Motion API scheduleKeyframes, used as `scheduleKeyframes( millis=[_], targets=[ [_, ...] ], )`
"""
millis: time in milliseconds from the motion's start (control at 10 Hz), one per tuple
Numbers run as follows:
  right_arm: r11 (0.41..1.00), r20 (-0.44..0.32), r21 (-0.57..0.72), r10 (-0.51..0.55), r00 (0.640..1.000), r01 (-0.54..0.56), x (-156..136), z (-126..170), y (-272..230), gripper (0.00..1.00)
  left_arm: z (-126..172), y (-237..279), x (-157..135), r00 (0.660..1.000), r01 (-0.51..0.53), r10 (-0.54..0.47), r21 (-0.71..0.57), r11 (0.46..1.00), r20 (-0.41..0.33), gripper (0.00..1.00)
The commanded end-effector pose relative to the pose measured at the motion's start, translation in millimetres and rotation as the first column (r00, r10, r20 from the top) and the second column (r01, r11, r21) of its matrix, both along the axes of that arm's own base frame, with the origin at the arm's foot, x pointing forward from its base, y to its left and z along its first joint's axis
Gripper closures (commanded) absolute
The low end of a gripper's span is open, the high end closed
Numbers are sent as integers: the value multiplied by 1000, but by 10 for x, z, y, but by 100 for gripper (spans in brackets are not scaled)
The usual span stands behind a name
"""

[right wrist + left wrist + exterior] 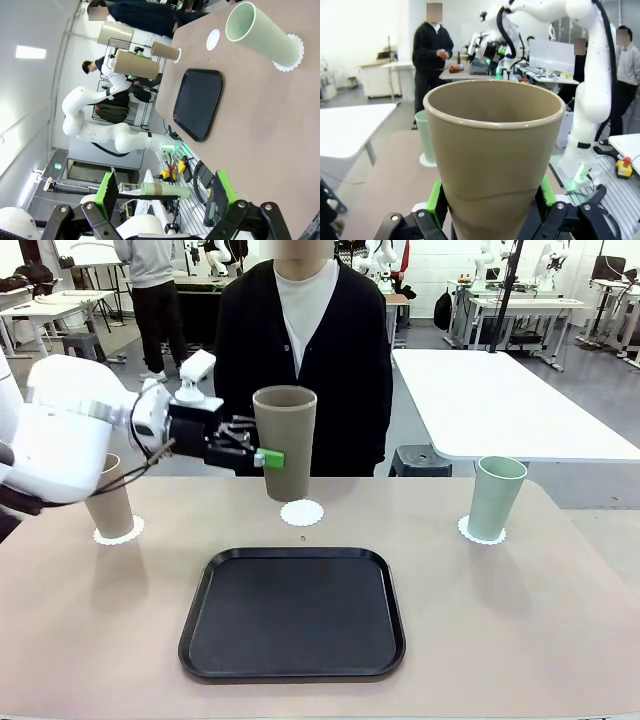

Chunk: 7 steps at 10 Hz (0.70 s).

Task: Place coasters on the table and set cups on them.
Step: Take one Reusable plastic cup from the Flat Tray and place it on a coaster set by the human.

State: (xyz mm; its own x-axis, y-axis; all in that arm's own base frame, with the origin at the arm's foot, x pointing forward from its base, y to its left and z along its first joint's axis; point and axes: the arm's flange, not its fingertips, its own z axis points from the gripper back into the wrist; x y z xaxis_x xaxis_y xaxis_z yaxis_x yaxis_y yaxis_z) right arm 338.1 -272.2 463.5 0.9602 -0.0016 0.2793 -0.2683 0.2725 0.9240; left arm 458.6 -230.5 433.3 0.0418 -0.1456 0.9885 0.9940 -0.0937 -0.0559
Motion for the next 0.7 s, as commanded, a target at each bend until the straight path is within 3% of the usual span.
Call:
scheduleKeyframes(
  millis=[0, 600],
  targets=[
    [1000, -3, 3, -3, 1000, 3, -6, 2, -9, 0, 80, 30, -34, 1000, -19, 19, 17, 1000, -18, 82],
    [1000, -3, 3, -3, 1000, 3, -6, 2, -9, 0, 173, 29, -26, 1000, -11, 11, -1, 1000, 0, 82]
  ],
)
